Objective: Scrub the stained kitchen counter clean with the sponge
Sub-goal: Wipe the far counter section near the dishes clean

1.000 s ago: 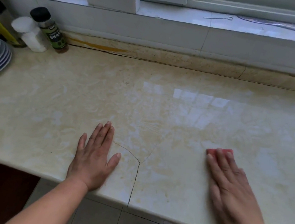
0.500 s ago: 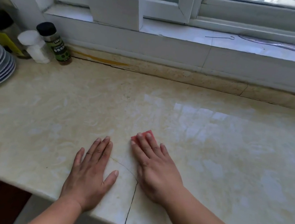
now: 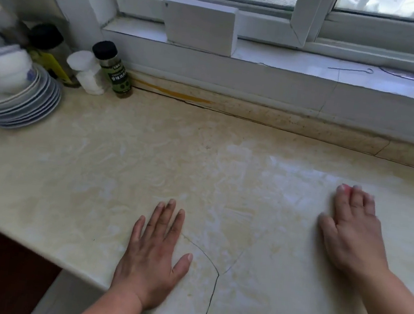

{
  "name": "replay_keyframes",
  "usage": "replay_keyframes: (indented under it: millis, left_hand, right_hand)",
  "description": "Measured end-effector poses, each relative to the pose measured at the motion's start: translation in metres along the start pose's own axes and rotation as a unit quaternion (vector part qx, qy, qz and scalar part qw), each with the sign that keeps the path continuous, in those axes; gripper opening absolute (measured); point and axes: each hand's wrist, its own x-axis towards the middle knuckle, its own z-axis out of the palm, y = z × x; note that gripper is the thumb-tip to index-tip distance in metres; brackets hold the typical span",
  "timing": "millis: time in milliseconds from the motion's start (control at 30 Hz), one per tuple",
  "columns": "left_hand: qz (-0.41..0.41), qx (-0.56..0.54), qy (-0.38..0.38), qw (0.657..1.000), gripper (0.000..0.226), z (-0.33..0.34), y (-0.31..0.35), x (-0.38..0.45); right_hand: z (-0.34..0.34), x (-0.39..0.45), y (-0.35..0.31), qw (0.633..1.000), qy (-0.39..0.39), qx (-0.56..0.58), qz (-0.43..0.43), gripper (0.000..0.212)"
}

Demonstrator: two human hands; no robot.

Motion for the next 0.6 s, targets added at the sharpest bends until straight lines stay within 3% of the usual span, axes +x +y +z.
replay_keyframes:
  millis: [133,367,467,600]
  left_hand:
    - [-0.013,-0.023,0.010,1.000,0.090,-0.005,0.004,-0.001]
    - [-0.018,-0.006,0.018,1.000,0.093,0.004,0.001,0.003]
    - [-0.018,-0.014,0.024,0.999,0.093,0.002,0.001,0.003]
    - [-0.021,-0.014,0.016,1.000,0.093,-0.001,0.002,0.002]
  right_hand:
    - [0.013,0.039,-0.071,0.998,-0.013,-0.007,-0.061,0.071]
    - [0.048,0.020,-0.214,0.947,-0.084,-0.015,-0.309,0.067]
    - [0.052,0.009,-0.220,0.929,-0.087,-0.016,-0.360,0.064]
    - [0.041,0.006,-0.191,0.935,-0.083,0.010,-0.344,0.062]
